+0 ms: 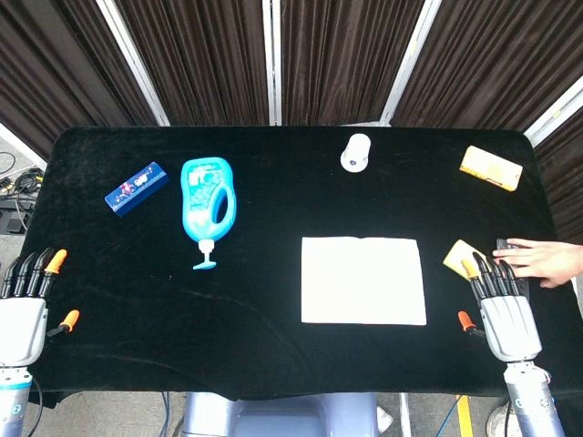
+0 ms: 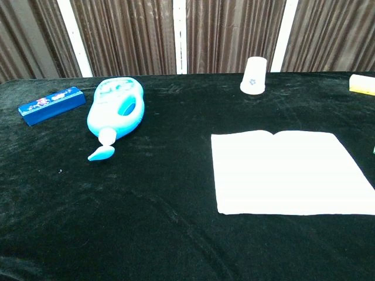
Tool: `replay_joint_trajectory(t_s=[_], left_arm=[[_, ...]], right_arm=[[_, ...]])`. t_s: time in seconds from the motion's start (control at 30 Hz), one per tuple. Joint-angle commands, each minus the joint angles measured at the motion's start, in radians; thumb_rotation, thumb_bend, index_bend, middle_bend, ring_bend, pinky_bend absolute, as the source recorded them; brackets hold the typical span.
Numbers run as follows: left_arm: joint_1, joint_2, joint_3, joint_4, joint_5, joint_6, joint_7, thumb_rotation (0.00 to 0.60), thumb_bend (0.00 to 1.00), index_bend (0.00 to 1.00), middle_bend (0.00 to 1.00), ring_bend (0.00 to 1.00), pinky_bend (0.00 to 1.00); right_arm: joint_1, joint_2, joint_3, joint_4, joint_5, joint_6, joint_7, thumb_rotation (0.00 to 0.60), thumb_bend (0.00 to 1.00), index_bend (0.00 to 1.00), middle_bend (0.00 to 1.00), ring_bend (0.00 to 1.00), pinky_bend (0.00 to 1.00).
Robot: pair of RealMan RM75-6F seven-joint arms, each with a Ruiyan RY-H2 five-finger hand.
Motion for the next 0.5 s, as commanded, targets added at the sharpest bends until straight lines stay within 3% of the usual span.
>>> replay_joint_trajectory(t_s=[0.03, 0.5], left_arm=[[0.000, 0.000, 0.000, 0.000, 0.001, 0.001, 0.001, 0.600, 0.23, 0.00, 0.00, 0.00, 0.00], [-0.002, 0.000, -0.005, 0.001, -0.006, -0.001, 0.001, 0.600, 0.23, 0.00, 0.00, 0.00, 0.00]], right_arm=[[0.000, 0.001, -0.001, 0.000, -0.001, 0.000, 0.000, 0.600, 0.20, 0.00, 0.00, 0.00, 0.00], [0.006, -0.005, -0.001, 0.001, 0.002, -0.012, -0.003, 0.600, 0.20, 0.00, 0.00, 0.00, 0.00]])
